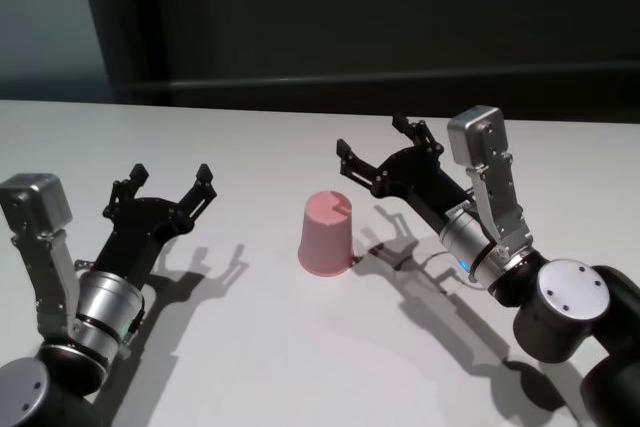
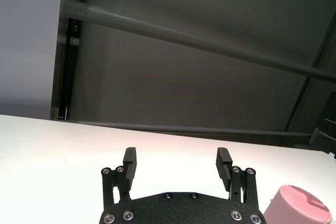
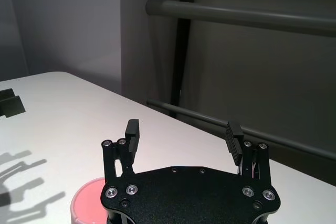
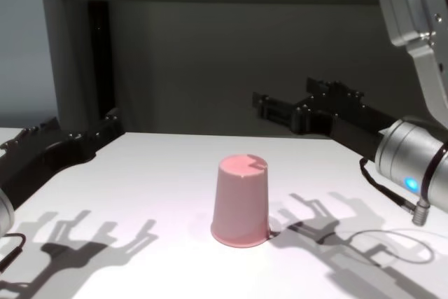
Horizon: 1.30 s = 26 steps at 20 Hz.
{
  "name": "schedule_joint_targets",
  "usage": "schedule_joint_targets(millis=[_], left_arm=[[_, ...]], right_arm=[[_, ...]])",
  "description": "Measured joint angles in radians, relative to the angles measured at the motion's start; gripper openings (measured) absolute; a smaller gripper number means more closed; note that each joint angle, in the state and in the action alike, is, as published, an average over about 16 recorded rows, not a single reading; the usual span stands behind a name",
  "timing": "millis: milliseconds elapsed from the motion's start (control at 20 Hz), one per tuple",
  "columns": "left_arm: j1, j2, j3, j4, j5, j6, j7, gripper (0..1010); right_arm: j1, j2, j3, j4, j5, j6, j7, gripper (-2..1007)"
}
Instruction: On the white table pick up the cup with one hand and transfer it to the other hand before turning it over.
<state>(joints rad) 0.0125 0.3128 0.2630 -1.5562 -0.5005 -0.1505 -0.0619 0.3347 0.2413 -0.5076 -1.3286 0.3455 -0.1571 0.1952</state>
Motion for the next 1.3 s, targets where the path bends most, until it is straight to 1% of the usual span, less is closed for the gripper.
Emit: schedule_joint_targets(millis=[150,300,700,1300], left_arm=[[0.0,0.0,0.0,0.0,0.0,0.0,0.0,1001],[0.0,0.0,0.0,0.0,0.0,0.0,0.0,1001],[0.0,0.0,0.0,0.0,0.0,0.0,0.0,1001],[0.0,0.0,0.0,0.0,0.0,0.0,0.0,1001]], right_arm=[[-0.022,0.003,0.019,-0.017,-0.018,-0.011,-0.032,1001],[-0.045,0.007,0.037,-0.033,-0.03,-0.019,-0.056,1000],[-0.108,0.019,0.072,-0.081,-0.057,-0.028,-0.094,1000],[-0.214,0.038,0.122,-0.166,-0.102,-0.022,-0.149,1001]])
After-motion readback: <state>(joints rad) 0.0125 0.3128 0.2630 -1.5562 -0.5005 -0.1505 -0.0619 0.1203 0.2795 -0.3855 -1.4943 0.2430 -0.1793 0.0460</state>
